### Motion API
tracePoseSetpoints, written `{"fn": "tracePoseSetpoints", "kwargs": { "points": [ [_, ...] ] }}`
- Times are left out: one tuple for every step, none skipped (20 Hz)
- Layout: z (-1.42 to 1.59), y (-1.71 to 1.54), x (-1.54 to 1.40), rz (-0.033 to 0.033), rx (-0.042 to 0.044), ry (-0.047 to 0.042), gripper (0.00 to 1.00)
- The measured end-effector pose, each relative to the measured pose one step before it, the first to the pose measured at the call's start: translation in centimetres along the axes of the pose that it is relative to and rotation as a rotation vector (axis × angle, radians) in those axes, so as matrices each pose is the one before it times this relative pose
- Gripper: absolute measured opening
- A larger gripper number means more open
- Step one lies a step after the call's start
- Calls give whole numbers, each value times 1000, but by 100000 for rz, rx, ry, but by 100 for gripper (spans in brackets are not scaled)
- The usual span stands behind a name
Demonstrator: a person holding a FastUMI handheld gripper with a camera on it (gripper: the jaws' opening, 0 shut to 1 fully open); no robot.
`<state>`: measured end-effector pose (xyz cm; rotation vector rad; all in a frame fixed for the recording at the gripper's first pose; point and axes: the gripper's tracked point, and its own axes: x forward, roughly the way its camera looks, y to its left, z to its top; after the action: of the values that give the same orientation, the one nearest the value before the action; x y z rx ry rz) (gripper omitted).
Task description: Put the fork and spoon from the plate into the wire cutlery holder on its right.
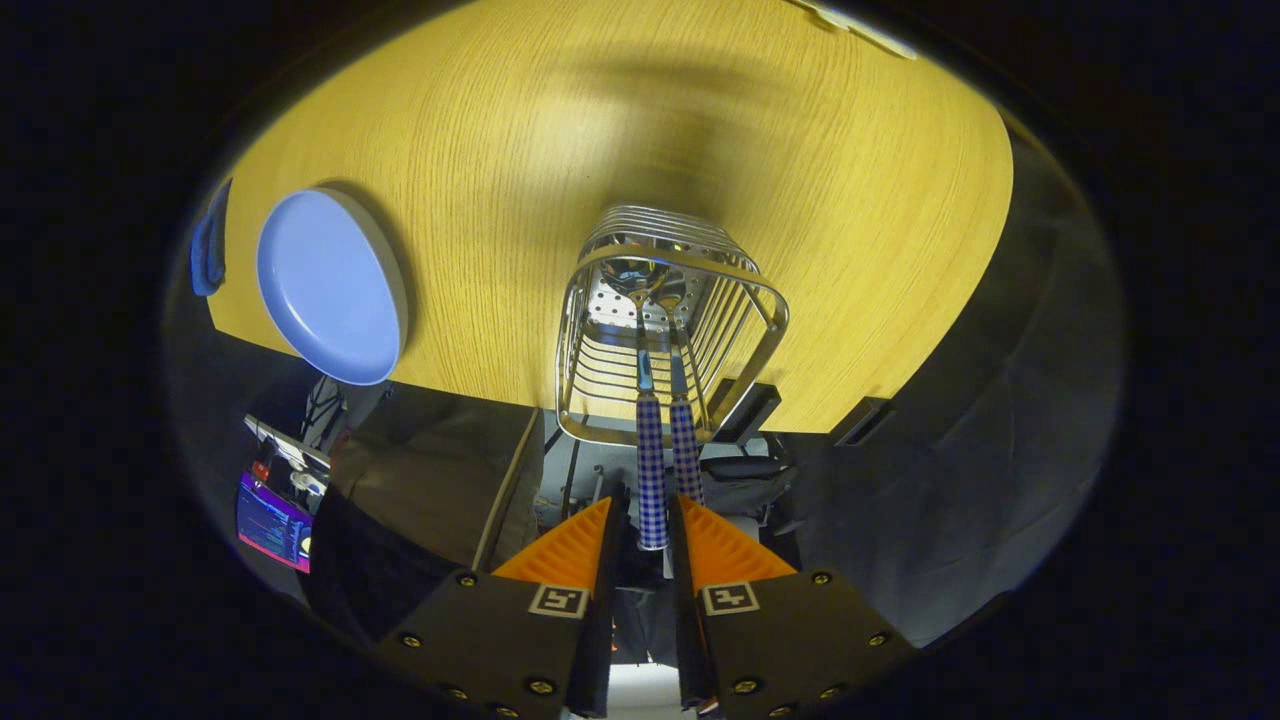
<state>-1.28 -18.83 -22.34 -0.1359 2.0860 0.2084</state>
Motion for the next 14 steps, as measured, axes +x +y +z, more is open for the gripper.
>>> {"fn": "tracePoseSetpoints", "kwargs": {
  "points": [
    [-198, -60, -328, 341, 395, -1357, 27],
    [-205, 299, -116, 17, 395, -1941, 27],
    [-85, 195, -169, 395, -342, -2513, 27],
    [-43, 168, 28, 528, -159, -3093, 27],
    [73, 154, -186, -605, -139, -4248, 27],
    [-53, 392, -429, -623, -305, -4804, 27],
    [-181, 245, -407, -268, -169, -4486, 27],
    [-681, 224, -699, -1053, -228, -4558, 27],
    [-232, 347, -533, 122, -289, -5205, 27],
    [-447, 467, -452, -384, 124, -5834, 27],
    [361, 448, -601, -1340, 73, -7984, 27],
    [435, 218, -232, -2242, -111, -9364, 27],
    [590, 301, -106, -2312, 224, -9617, 27],
    [730, 686, -563, -1832, 573, -10373, 27]
  ]
}}
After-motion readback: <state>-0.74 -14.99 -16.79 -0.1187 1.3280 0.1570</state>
